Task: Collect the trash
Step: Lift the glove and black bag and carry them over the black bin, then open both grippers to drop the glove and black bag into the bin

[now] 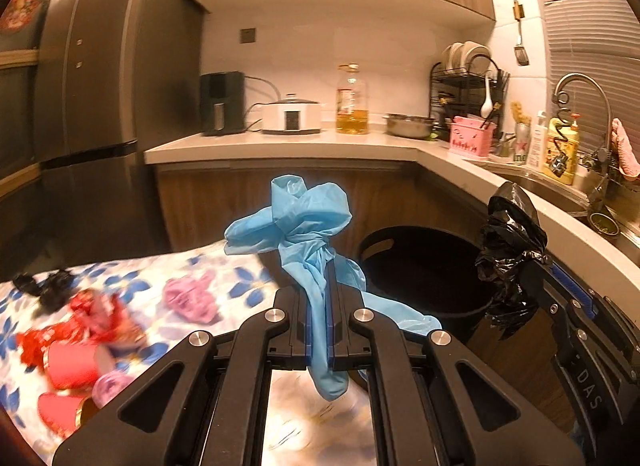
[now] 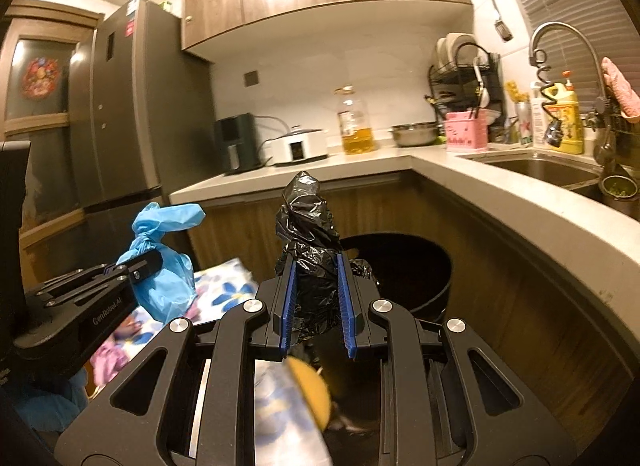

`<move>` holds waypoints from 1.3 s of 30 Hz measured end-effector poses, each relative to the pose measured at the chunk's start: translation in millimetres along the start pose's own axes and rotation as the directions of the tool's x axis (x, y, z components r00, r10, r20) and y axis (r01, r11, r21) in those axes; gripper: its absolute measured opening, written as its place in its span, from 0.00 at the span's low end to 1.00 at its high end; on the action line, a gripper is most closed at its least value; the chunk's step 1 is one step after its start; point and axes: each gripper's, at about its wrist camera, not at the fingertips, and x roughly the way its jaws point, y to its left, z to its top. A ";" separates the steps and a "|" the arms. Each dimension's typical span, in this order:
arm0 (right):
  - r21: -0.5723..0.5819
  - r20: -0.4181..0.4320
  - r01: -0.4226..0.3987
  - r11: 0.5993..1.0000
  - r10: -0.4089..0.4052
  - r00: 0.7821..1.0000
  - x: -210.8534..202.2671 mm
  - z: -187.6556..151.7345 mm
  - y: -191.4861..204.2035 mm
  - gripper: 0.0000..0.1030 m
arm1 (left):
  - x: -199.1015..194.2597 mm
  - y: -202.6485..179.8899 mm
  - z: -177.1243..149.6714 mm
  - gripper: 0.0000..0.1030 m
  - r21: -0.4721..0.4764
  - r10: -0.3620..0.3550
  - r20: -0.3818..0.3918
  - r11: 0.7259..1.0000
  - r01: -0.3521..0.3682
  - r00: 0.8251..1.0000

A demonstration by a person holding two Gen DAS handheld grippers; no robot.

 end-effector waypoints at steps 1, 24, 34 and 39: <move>0.003 0.002 0.006 1.000 -0.006 1.000 2.7 1.9 -3.2 0.19 | 6.3 -4.7 3.3 0.04 -0.001 -0.016 0.000 1.000 0.016 1.000; 0.005 -0.013 0.053 0.999 -0.053 0.998 85.5 34.4 -58.3 0.19 | 112.6 -64.1 26.9 0.06 0.030 -0.154 -0.010 0.988 0.155 0.988; 0.009 -0.053 0.055 0.998 -0.054 0.997 109.6 29.4 -64.9 0.24 | 128.5 -54.5 23.3 0.55 0.001 -0.131 -0.020 0.991 0.131 0.991; 0.020 -0.070 0.064 0.998 -0.063 0.996 114.6 25.8 -68.5 0.36 | 123.9 -37.6 21.6 0.70 -0.043 -0.073 -0.018 0.996 0.072 0.997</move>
